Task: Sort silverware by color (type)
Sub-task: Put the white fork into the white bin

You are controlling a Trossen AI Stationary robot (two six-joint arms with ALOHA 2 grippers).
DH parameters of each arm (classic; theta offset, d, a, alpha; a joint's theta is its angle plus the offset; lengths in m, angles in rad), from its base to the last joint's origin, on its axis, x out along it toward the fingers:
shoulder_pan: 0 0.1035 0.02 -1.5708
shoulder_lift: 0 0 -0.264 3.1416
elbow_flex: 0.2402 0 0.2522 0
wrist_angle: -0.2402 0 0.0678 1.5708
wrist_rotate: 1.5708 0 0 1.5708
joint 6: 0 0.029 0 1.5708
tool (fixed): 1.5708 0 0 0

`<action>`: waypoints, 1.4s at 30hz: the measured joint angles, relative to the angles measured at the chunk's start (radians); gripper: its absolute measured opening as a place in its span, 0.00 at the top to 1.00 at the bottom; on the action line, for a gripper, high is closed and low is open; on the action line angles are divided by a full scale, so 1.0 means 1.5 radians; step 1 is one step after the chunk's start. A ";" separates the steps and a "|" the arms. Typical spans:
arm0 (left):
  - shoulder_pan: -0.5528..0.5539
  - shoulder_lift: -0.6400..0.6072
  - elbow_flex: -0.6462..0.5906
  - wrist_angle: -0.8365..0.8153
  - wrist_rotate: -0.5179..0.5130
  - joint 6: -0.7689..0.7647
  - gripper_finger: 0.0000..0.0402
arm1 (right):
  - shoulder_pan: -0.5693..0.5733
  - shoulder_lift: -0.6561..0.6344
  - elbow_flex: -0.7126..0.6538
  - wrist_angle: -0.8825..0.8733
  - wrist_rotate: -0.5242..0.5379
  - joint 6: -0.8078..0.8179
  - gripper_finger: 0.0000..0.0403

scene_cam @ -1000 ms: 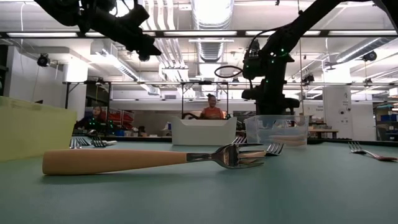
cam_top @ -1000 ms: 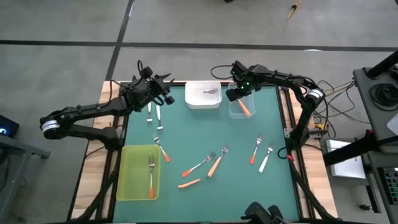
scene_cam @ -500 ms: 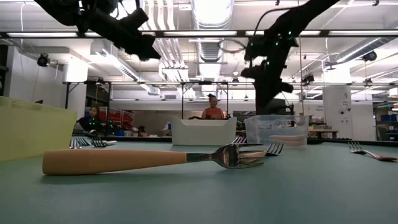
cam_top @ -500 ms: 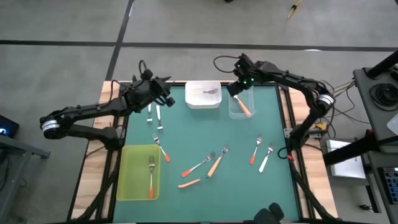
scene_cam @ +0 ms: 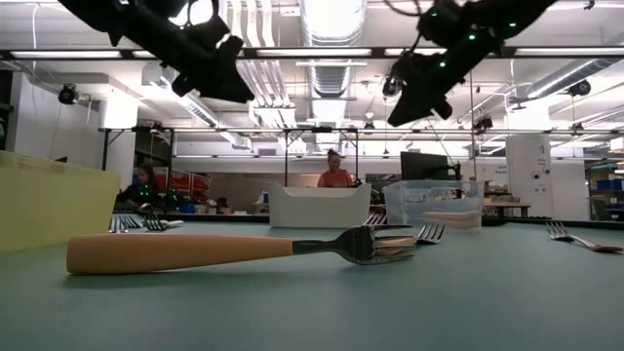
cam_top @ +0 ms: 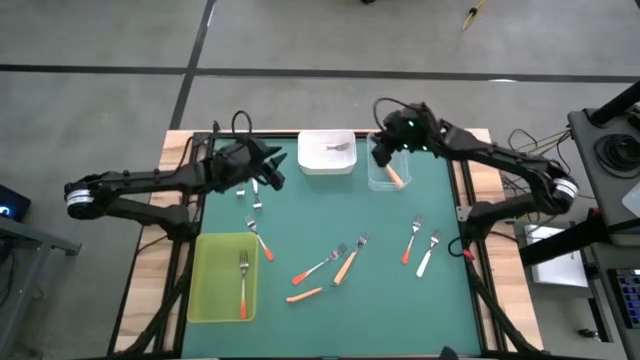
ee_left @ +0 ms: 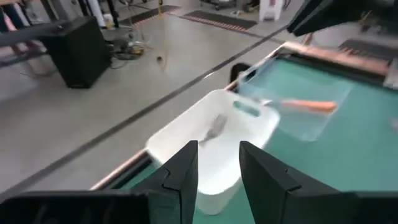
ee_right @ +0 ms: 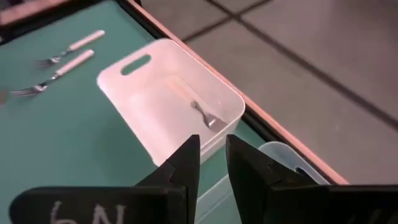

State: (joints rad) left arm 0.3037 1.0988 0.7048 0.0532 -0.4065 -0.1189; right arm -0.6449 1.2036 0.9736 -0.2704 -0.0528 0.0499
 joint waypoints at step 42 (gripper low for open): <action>0.013 0.212 0.292 -0.816 0.115 -0.350 0.78 | 0.007 -0.118 -0.216 0.329 -0.070 -0.130 0.85</action>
State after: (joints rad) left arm 0.3230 1.4173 1.1431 -1.1709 -0.2344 -0.6445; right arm -0.6350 1.0260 0.6491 0.2237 -0.1585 -0.1452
